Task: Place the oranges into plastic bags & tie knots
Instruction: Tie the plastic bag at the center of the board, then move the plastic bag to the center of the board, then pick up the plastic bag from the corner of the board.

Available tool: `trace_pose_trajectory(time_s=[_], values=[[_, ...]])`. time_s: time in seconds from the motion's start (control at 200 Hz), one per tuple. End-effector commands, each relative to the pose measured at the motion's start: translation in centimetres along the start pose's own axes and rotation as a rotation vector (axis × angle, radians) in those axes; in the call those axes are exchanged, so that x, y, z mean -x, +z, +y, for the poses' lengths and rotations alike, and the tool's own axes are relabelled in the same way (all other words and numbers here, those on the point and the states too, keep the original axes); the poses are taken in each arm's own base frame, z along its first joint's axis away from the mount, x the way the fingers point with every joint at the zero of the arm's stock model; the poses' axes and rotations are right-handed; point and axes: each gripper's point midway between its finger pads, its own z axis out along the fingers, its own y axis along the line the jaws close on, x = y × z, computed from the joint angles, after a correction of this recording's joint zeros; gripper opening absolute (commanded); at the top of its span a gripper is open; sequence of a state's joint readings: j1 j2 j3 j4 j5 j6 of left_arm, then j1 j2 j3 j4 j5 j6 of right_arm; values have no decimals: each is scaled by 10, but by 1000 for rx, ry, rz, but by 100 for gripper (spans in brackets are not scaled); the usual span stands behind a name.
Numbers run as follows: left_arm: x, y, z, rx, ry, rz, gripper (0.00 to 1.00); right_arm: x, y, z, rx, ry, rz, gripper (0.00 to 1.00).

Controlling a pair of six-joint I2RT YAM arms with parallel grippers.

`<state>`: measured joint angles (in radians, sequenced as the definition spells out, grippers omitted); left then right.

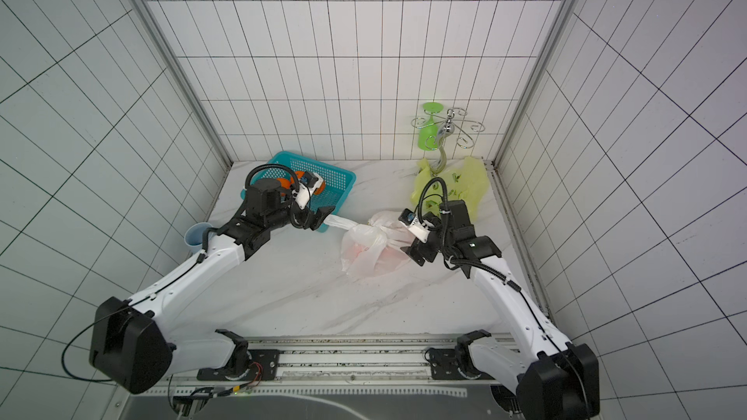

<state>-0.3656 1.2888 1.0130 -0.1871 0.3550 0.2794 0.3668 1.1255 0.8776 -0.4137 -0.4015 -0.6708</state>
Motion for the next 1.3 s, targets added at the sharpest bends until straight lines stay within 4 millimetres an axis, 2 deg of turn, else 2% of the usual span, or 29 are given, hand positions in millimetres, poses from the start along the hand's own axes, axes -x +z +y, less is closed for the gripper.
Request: trace_pose_trajectory(time_s=[0.0,0.09,0.175,0.255,0.35,0.465,0.535,0.6,0.685,0.745,0.82,0.88,0.935,0.995,1.064,1.144,1.214,1.294], values=[[7,-24,8,-23,-85,-18,86,40,29,-4,-34,-51,-44,98],[5,-37,27,36,-112,-27,86,37,59,-11,-72,-74,-8,99],[-5,-45,44,104,-126,-11,86,38,77,-38,-179,-64,4,98],[-21,-48,67,194,-158,24,86,41,89,-76,-279,-3,1,93],[-41,-47,90,271,-210,70,86,40,104,-131,-382,101,2,84],[-49,-48,96,284,-230,88,86,40,125,-185,-504,149,9,79],[-48,-49,96,286,-231,79,86,46,134,-215,-559,175,0,78],[-48,-50,94,284,-227,66,86,61,134,-234,-558,194,-42,79],[-50,-50,93,282,-229,62,86,89,120,-243,-536,198,-106,85],[-53,-48,93,279,-237,67,86,105,101,-237,-506,182,-138,89],[-55,-46,89,258,-241,72,86,108,70,-218,-481,146,-161,94],[-56,-45,86,242,-243,69,86,97,45,-203,-477,121,-152,96],[-56,-44,83,223,-242,61,86,72,27,-191,-474,120,-110,97],[-56,-42,79,201,-241,55,86,38,10,-190,-503,142,-52,97],[-55,-40,77,179,-243,50,86,-11,-4,-207,-585,207,48,97],[-55,-38,72,149,-249,51,86,-63,-16,-230,-624,376,98,94],[-55,-37,69,131,-249,54,86,-97,-22,-239,-633,532,83,90],[-56,-38,67,125,-250,54,86,-126,-33,-247,-701,645,54,88]])
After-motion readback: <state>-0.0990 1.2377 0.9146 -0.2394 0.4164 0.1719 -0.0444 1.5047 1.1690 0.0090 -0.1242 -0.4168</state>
